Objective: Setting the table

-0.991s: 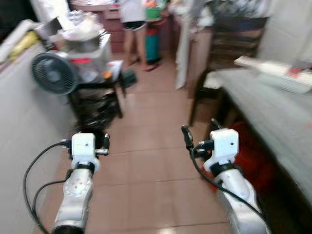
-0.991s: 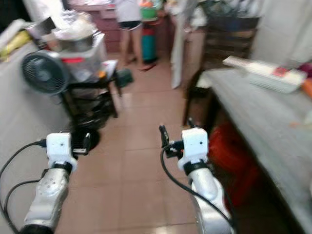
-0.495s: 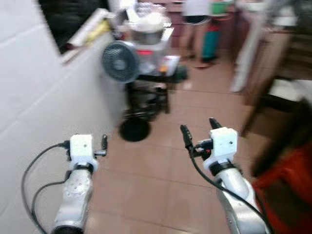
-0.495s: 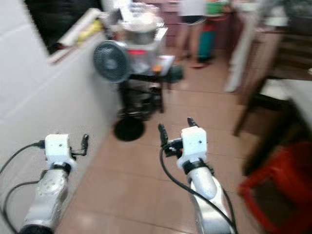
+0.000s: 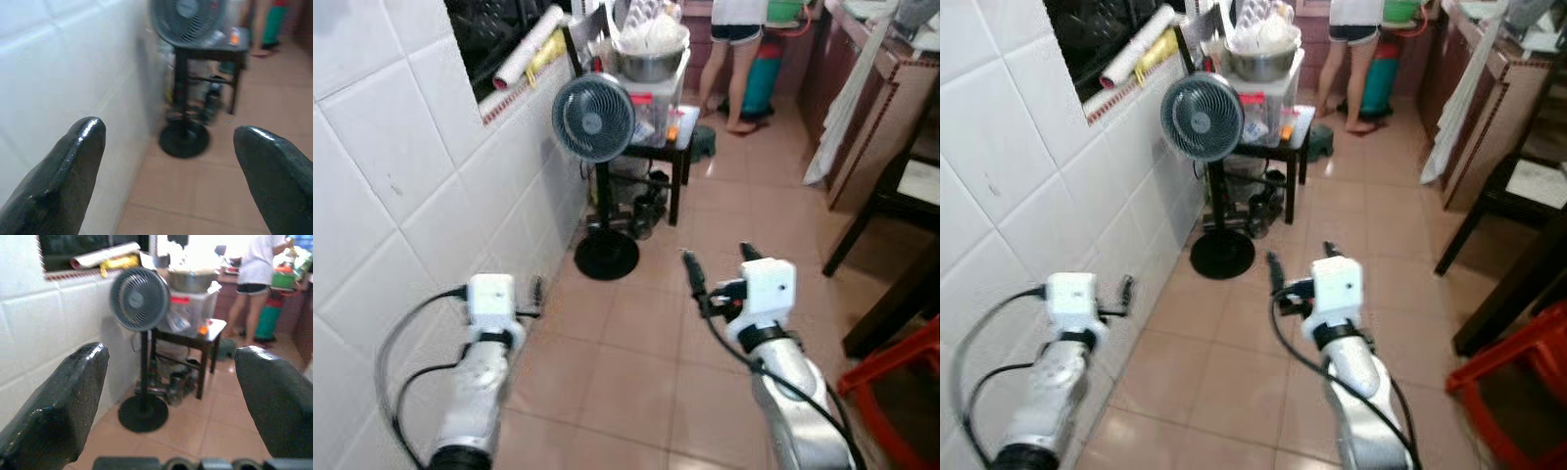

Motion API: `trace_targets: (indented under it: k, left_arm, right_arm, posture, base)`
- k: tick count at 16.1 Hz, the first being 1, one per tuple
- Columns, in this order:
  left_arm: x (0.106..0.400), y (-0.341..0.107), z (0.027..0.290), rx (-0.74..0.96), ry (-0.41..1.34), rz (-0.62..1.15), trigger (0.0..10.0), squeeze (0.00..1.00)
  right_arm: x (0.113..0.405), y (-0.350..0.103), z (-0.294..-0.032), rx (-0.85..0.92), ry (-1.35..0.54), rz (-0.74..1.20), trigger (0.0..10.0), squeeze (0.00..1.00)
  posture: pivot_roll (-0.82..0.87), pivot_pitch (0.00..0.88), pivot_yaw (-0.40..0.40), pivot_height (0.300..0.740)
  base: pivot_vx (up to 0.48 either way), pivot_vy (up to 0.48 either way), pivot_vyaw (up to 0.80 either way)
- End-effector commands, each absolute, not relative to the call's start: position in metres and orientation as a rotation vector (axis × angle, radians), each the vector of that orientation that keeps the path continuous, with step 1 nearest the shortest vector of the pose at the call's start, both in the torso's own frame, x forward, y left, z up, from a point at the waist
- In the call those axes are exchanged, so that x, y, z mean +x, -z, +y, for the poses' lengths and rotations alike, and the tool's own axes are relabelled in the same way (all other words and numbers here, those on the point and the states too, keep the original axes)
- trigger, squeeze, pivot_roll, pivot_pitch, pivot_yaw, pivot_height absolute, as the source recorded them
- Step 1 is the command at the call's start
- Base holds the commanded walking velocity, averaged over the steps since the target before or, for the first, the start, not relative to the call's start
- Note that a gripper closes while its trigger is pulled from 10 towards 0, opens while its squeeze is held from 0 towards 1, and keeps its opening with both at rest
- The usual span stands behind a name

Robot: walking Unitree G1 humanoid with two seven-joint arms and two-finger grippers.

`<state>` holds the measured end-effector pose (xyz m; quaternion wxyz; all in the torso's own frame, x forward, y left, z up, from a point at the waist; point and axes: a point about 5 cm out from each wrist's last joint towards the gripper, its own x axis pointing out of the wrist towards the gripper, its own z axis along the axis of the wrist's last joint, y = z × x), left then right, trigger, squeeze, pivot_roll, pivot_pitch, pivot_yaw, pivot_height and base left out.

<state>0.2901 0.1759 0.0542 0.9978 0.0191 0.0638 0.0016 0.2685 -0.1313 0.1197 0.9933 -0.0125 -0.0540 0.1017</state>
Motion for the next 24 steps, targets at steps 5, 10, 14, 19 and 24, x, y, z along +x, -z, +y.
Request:
trace_targets:
  k: [5, 10, 14, 19, 24]
  left_arm:
    - [0.281, -0.025, 0.167, 0.019, 0.068, 0.225, 10.0, 0.00]
    - [0.263, 0.006, 0.173, 0.035, 0.077, 0.357, 10.0, 0.00]
    - [0.250, 0.023, 0.186, 0.064, 0.060, 0.442, 10.0, 0.00]
    - [0.247, 0.027, 0.191, 0.081, 0.059, 0.453, 10.0, 0.00]
    - [0.243, 0.031, 0.195, 0.111, 0.052, 0.486, 10.0, 0.00]
  right_arm:
    - [0.273, -0.105, -0.129, -0.019, -0.221, -0.054, 10.0, 0.00]
    - [0.266, -0.069, -0.125, -0.040, -0.255, 0.064, 10.0, 0.00]
    - [0.262, -0.048, -0.130, -0.054, -0.256, 0.128, 10.0, 0.00]
    - [0.261, -0.040, -0.131, -0.058, -0.256, 0.133, 10.0, 0.00]
    - [0.258, -0.028, -0.137, -0.074, -0.243, 0.167, 10.0, 0.00]
  posture:
    - [0.00, 0.000, 0.000, 0.740]
    - [0.01, 0.000, -0.009, 0.740]
    - [0.01, 0.000, -0.010, 0.740]
    - [0.01, 0.000, -0.006, 0.740]
    - [0.01, 0.000, -0.004, 0.740]
  base:
    - [0.116, 0.000, 0.00]
    - [0.388, 0.000, 0.00]
    - [0.412, 0.128, 0.00]
    - [0.374, 0.300, -0.10]
    - [0.251, 0.291, -0.30]
